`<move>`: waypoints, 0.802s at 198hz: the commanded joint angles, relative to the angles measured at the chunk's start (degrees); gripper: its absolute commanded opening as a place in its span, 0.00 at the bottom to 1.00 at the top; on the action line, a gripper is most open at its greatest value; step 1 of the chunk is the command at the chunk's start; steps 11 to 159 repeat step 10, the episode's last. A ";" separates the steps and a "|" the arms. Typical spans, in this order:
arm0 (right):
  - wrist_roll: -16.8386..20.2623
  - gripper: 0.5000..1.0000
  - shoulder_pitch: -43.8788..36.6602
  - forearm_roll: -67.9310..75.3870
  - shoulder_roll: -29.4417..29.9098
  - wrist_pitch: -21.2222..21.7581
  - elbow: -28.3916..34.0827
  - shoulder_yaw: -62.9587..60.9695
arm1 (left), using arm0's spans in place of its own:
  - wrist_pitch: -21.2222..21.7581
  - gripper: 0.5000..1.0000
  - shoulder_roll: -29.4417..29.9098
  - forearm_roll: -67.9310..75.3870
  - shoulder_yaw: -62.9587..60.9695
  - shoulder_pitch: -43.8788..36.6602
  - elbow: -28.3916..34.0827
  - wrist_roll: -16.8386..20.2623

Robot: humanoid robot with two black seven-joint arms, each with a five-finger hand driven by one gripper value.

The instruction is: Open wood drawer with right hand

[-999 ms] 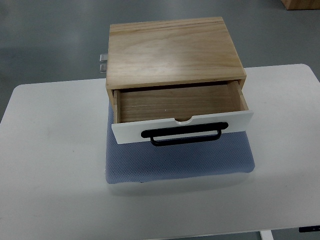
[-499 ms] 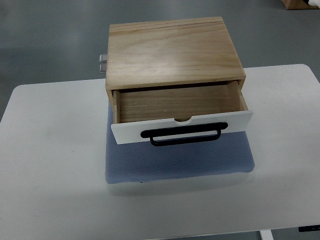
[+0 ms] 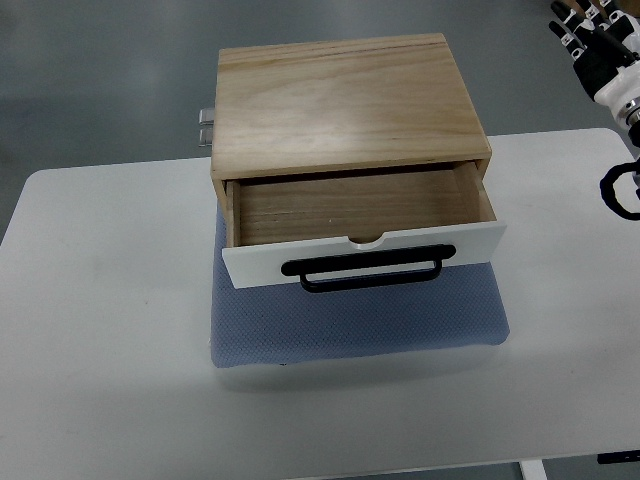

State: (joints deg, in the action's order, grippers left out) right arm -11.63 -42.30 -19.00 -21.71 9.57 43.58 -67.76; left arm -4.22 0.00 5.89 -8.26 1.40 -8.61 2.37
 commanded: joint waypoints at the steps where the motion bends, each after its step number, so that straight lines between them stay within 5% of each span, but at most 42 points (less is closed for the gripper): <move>1: 0.03 0.87 0.64 0.02 0.09 0.10 -0.25 1.22 | 0.00 1.00 0.00 0.00 0.00 0.00 0.00 0.00; 159: 0.03 0.87 0.72 0.02 0.18 0.37 -0.25 1.75 | 0.00 1.00 0.00 0.00 0.00 0.00 0.00 0.00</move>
